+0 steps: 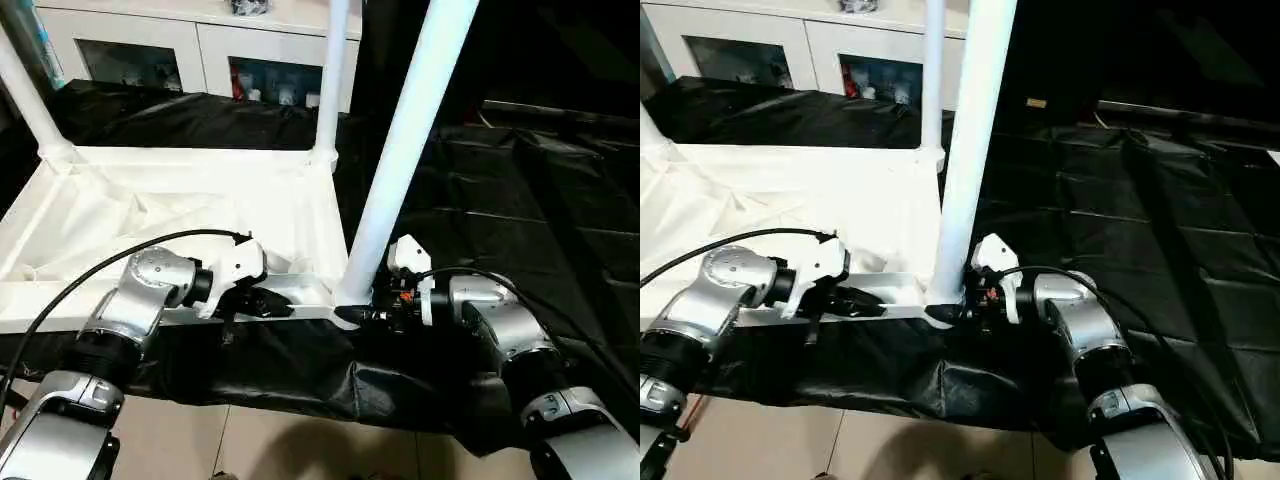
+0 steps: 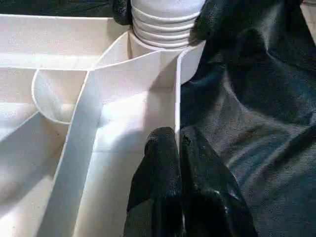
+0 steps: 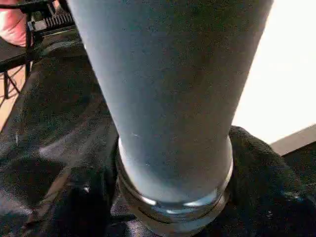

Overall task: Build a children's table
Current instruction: Rotate leg to tighten

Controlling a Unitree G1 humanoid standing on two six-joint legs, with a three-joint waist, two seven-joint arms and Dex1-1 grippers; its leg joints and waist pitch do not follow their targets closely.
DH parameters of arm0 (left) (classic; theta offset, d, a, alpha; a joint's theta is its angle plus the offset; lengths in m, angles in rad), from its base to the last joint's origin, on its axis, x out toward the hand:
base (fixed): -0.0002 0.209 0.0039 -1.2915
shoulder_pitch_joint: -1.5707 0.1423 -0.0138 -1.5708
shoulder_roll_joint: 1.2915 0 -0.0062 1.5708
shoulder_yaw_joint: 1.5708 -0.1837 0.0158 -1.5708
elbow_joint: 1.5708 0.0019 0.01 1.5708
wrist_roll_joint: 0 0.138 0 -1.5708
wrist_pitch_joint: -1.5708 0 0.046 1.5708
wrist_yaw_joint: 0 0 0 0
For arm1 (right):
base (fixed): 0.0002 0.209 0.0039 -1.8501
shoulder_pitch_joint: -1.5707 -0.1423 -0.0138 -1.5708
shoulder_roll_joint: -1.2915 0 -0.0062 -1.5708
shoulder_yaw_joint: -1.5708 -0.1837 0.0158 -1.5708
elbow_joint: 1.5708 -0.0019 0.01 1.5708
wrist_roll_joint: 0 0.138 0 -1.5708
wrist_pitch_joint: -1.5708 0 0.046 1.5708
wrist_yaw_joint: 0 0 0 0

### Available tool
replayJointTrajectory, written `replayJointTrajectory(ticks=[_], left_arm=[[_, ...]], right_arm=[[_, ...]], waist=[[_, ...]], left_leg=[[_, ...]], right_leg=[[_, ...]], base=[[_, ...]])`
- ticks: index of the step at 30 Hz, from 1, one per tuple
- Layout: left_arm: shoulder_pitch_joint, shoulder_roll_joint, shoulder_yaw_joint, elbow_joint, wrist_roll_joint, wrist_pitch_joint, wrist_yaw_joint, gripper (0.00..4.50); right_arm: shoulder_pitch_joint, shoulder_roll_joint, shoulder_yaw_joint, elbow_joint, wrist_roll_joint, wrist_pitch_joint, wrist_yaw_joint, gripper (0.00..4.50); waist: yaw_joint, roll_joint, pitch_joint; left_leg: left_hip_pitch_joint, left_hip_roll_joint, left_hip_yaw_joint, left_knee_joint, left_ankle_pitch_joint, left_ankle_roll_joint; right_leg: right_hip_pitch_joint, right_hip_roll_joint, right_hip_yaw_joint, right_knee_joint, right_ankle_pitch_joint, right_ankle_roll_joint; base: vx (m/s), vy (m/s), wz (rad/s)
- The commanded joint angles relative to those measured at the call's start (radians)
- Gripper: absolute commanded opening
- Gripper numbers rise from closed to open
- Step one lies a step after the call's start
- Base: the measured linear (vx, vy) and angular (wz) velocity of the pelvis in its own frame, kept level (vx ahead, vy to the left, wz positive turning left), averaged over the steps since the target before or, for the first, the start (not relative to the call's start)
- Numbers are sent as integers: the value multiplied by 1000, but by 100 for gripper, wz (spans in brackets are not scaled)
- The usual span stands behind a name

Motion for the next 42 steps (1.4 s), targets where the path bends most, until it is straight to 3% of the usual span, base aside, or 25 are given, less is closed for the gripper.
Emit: replayJointTrajectory(ticks=[1, 5, 8, 13, 18, 19, 20, 22, 27, 33, 35, 38, 39, 40, 42], left_arm=[[13, 1, -14, 18, 11, 16, 9, 0], [11, -16, -3, 16, 3, 23, 32, 0], [0, -70, 31, 8, -14, 86, 132, 0], [-9, -143, 31, -10, 3, 139, 261, 0], [-23, -245, 20, -4, 39, 180, 416, 0], [-22, -258, 16, -8, 42, 187, 429, 0], [-19, -268, 10, -15, 44, 189, 435, 0], [-12, -277, -5, -35, 49, 188, 424, 0], [14, -227, -24, -66, 47, 158, 335, 0], [33, -154, -35, -80, 37, 143, 209, 0], [32, -125, -36, -74, 26, 131, 152, 0], [22, -100, -34, -46, 17, 92, 93, 0], [16, -94, -33, -32, 19, 87, 85, 0], [7, -86, -32, -14, 26, 75, 71, 0], [-3, -79, -31, 2, 30, 62, 61, 0]], right_arm=[[10, 8, 14, -18, 20, 19, 31, 287], [21, 22, 6, -28, 26, 39, 9, 280], [8, 71, -36, 12, 15, 56, -143, 279], [-30, 150, -80, 108, -19, 50, -407, 278], [-69, 252, -92, 182, -66, 25, -648, 277], [-69, 266, -94, 182, -61, 23, -648, 277], [-68, 277, -93, 178, -56, 21, -635, 333], [-71, 290, -92, 176, -45, 7, -601, 350], [-85, 236, -87, 176, -58, -24, -553, 390], [-54, 141, -48, 99, -32, -24, -308, 390], [-35, 102, -35, 52, -8, 0, -203, 390], [-13, 57, -11, 3, 8, 33, -80, 390], [-8, 45, -3, -7, 8, 42, -47, 390], [-4, 31, 6, -15, 9, 57, -5, 364], [-2, 22, 15, -19, 8, 68, 20, 357]], waist=[[10, 5, -59], [11, 4, -59], [8, 8, -57], [-10, 7, -53], [-13, 11, -54], [-9, 11, -55], [-9, 11, -55], [-7, 9, -56], [-8, 11, -59], [-2, 12, -61], [1, 8, -62], [5, 12, -61], [9, 11, -61], [12, 4, -60], [20, 7, -58]], left_leg=[[4, 28, -1, -64, -238, 26], [3, 28, 0, -64, -236, 25], [5, 28, 0, -66, -250, 12], [8, 20, -11, -70, -314, -22], [10, 19, -10, -69, -309, -23], [15, 19, -8, -67, -316, -14], [15, 19, -7, -67, -318, -10], [8, 19, -8, -68, -311, 2], [5, 21, -7, -69, -302, 11], [4, 22, -2, -64, -251, 43], [4, 21, -3, -64, -246, 46], [4, 26, -1, -64, -236, 50], [3, 26, 0, -64, -234, 50], [4, 26, 2, -63, -240, 49], [7, 27, 2, -64, -246, 44]], right_leg=[[55, -60, 45, -71, -249, -217], [55, -60, 45, -70, -242, -217], [52, -61, 47, -74, -261, -218], [49, -64, 44, -91, -437, -160], [45, -61, 45, -96, -446, -144], [41, -60, 46, -98, -438, -143], [40, -59, 47, -98, -428, -146], [46, -59, 46, -94, -402, -150], [49, -59, 46, -87, -346, -169], [54, -58, 48, -79, -251, -200], [59, -56, 45, -79, -245, -201], [58, -55, 45, -73, -221, -213], [59, -54, 44, -73, -219, -214], [57, -54, 44, -75, -237, -212], [55, -57, 44, -78, -279, -200]], base=[[0, 0, 0], [0, 0, 0], [0, 0, 0], [0, 0, 0], [0, 0, 0], [0, 0, 0], [0, 0, 0], [0, 0, 0], [0, 0, 0], [0, 0, 0], [0, 0, 0], [0, 0, 0], [0, 0, 0], [0, 0, 0], [0, 0, 0]])
